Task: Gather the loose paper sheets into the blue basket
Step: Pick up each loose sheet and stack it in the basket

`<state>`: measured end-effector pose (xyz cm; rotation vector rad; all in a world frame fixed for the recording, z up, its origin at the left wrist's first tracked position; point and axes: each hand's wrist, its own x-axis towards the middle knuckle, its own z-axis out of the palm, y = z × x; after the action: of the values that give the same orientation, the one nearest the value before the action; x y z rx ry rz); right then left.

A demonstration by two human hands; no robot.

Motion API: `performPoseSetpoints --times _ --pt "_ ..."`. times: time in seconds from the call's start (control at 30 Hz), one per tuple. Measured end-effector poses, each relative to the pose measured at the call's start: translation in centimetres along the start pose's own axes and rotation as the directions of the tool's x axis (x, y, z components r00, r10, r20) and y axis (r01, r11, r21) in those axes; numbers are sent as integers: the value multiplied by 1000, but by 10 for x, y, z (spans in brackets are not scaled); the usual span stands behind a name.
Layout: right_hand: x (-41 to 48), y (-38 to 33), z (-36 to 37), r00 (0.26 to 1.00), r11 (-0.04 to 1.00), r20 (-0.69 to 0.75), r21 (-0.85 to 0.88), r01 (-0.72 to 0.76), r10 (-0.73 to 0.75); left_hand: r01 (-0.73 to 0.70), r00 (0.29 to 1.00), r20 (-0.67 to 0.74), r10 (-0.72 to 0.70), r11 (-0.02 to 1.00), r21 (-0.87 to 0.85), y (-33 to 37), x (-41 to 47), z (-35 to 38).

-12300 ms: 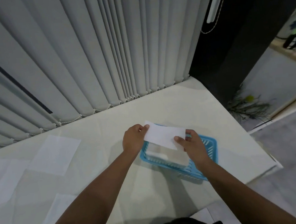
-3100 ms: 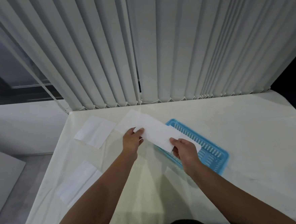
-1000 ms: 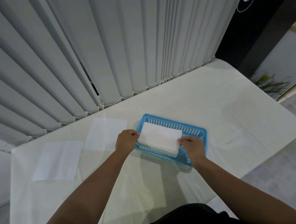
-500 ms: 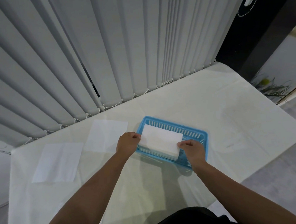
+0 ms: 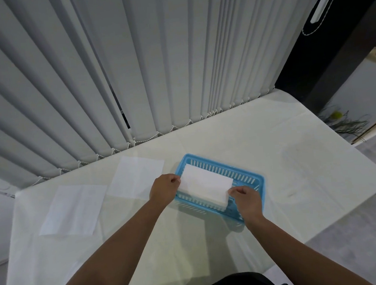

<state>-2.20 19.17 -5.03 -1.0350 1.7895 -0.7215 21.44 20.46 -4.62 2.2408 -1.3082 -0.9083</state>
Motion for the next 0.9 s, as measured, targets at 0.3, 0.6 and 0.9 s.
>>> performPoseSetpoints --times 0.3,0.6,0.9 --pt "-9 -11 2 980 979 -46 -72 190 -194 17 991 -128 -31 994 -108 -8 -4 -8" --pt "-28 -50 58 775 695 236 -346 630 -586 143 956 -231 -180 975 -170 -60 -18 -43" --pt "-31 -107 166 616 487 497 -376 788 -612 366 883 -237 -406 910 -198 -125 -21 -85"
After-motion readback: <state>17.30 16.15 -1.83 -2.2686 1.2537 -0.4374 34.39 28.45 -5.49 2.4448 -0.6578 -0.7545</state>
